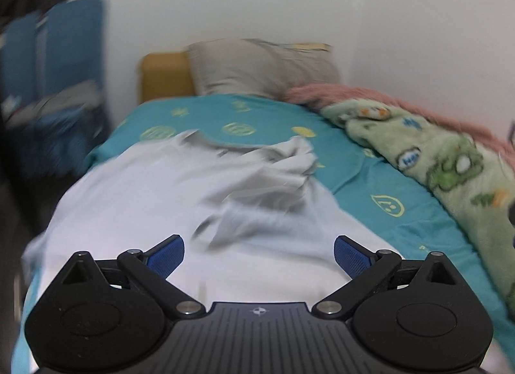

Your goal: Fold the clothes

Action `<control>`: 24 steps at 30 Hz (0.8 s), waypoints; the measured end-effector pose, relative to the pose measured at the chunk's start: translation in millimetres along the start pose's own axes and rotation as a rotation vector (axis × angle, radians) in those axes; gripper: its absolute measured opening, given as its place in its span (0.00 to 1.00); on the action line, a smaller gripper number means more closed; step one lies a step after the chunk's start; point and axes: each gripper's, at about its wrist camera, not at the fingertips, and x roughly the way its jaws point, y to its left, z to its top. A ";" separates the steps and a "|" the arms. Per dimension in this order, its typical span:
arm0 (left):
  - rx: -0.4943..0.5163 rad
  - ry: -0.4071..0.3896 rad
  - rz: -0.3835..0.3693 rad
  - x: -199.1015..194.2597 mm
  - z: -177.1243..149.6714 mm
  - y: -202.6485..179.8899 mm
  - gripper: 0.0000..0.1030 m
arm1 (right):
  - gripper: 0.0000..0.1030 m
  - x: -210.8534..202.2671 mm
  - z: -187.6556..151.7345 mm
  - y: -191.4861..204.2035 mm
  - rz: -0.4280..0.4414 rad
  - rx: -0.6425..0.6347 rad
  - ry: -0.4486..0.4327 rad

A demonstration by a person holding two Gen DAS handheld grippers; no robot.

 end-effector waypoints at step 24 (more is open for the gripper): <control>-0.240 0.131 0.208 94.2 33.6 115.4 0.98 | 0.81 32.6 5.2 -50.4 -0.011 0.238 0.077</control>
